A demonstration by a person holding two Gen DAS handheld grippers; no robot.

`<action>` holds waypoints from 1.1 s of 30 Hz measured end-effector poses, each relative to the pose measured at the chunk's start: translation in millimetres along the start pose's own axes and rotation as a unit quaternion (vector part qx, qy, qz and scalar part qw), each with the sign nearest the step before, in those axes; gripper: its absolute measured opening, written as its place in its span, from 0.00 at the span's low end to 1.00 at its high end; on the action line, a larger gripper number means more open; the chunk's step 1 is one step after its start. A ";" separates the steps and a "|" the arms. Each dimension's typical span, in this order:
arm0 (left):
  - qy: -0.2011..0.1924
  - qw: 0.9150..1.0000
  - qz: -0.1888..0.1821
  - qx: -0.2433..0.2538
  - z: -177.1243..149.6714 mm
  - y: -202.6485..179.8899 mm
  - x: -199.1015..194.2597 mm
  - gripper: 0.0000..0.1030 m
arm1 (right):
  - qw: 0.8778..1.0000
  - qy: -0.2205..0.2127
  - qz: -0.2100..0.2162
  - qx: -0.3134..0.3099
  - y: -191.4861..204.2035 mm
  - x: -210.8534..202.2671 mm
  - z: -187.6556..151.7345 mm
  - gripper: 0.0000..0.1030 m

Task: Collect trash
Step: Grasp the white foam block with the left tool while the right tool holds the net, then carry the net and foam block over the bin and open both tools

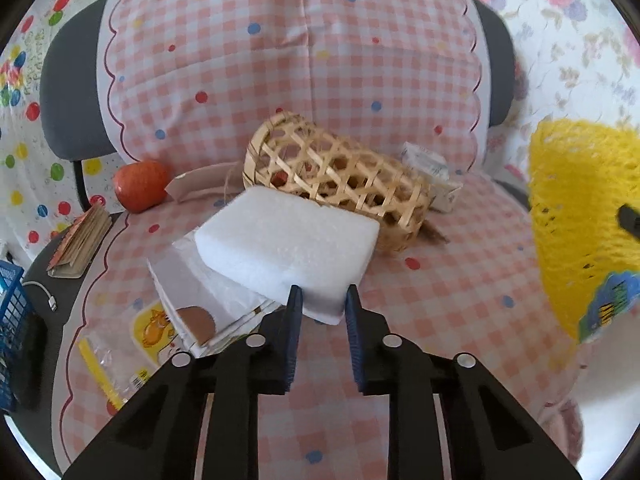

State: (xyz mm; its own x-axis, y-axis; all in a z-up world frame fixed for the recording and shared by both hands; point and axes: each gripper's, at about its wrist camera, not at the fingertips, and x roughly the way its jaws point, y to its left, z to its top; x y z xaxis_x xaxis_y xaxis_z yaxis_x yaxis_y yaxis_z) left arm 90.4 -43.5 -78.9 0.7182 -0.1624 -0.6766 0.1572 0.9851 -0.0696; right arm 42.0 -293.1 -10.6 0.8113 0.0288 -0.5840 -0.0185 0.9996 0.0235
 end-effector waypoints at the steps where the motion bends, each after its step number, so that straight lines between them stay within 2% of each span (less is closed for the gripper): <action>1: -0.005 1.000 -0.007 0.001 -0.8 0.8 -7.6 0.20 | 1.000 -0.002 0.000 0.001 -0.4 -3.1 -0.6 0.21; 6: -0.045 0.998 -0.049 0.001 -9.8 7.3 -59.8 0.20 | 1.000 -0.014 -0.002 0.003 -2.4 -25.5 -9.4 0.21; 10: -0.067 0.996 -0.063 0.015 -16.5 -0.8 -85.0 0.20 | 1.000 -0.014 -0.007 0.004 -4.0 -38.4 -19.4 0.21; 15: -0.085 0.992 -0.086 0.035 -25.7 -24.4 -98.2 0.20 | 0.999 -0.024 -0.030 -0.002 -9.3 -65.3 -31.9 0.21; 18: -0.089 0.988 -0.114 0.054 -32.7 -48.1 -102.4 0.20 | 0.998 -0.031 -0.054 0.000 -17.0 -84.1 -41.9 0.21; 24: -0.082 0.974 -0.188 0.094 -59.3 -104.2 -111.0 0.20 | 0.995 -0.026 -0.101 -0.001 -34.2 -121.5 -72.8 0.21; 33: -0.051 0.953 -0.261 0.148 -99.9 -171.8 -115.0 0.20 | 0.983 0.003 -0.177 0.056 -80.1 -166.9 -137.2 0.22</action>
State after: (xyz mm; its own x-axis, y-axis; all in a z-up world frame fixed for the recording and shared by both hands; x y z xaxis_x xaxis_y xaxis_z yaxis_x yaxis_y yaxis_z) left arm -86.9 -188.4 -62.4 0.5495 -0.6460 -0.5298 0.6844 0.7118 -0.1582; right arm -172.1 -376.9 -26.4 0.7522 -0.3206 -0.5757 0.3294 0.9396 -0.0927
